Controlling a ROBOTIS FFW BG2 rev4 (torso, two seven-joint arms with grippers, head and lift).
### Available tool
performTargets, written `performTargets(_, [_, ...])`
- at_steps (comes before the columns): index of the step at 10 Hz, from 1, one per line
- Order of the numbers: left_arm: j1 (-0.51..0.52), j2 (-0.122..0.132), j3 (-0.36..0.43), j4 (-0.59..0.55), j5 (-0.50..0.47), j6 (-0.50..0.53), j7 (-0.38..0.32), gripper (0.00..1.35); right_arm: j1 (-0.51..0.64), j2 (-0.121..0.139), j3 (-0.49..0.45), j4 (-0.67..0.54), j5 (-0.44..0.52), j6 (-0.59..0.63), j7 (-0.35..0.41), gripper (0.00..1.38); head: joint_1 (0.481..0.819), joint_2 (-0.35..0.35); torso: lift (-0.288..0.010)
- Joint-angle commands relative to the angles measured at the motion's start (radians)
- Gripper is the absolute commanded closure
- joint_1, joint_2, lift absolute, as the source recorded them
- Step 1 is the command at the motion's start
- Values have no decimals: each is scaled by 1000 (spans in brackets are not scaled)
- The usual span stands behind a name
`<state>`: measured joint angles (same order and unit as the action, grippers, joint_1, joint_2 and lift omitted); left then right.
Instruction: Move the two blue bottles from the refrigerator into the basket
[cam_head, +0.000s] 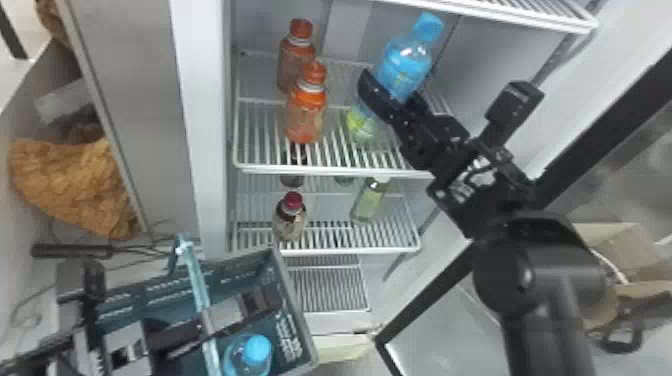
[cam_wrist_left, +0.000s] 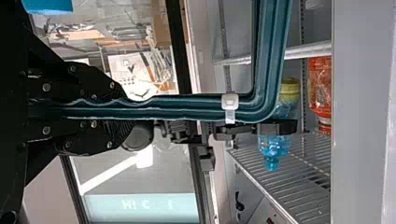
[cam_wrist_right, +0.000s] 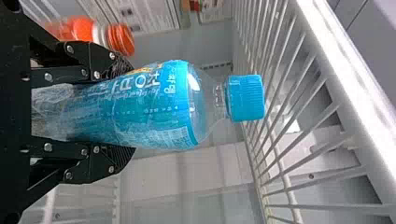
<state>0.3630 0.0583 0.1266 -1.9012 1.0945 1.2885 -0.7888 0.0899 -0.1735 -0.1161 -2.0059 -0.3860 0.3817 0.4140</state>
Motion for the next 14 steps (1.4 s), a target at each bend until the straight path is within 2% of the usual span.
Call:
performTargets(1, [0, 0, -3, 0, 2, -3, 0, 1202, 82, 0, -16, -94, -21, 31, 6, 1277, 695, -260, -10])
performTargets(4, [3, 2, -5, 0, 8, -5, 2, 1202, 219, 3, -35, -258, -69, 92, 20, 1277, 695, -261, -10])
performTargets(6, [3, 2, -7, -2, 10, -5, 3, 1202, 290, 3, -29, -324, -105, 153, 42, 1277, 695, -253, -10])
performTargets(8, [3, 3, -13, 0, 14, -5, 3, 1202, 325, 5, -4, -324, -150, 195, 66, 1277, 695, -235, -10])
performTargets(11, [-2, 6, -25, 0, 22, -5, 5, 1202, 367, 14, 22, -320, -170, 249, 97, 1277, 695, -193, -10])
performTargets(14, [-12, 9, -49, 0, 40, -12, 6, 1202, 362, 14, 66, -273, -188, 303, 117, 1277, 695, -174, -10])
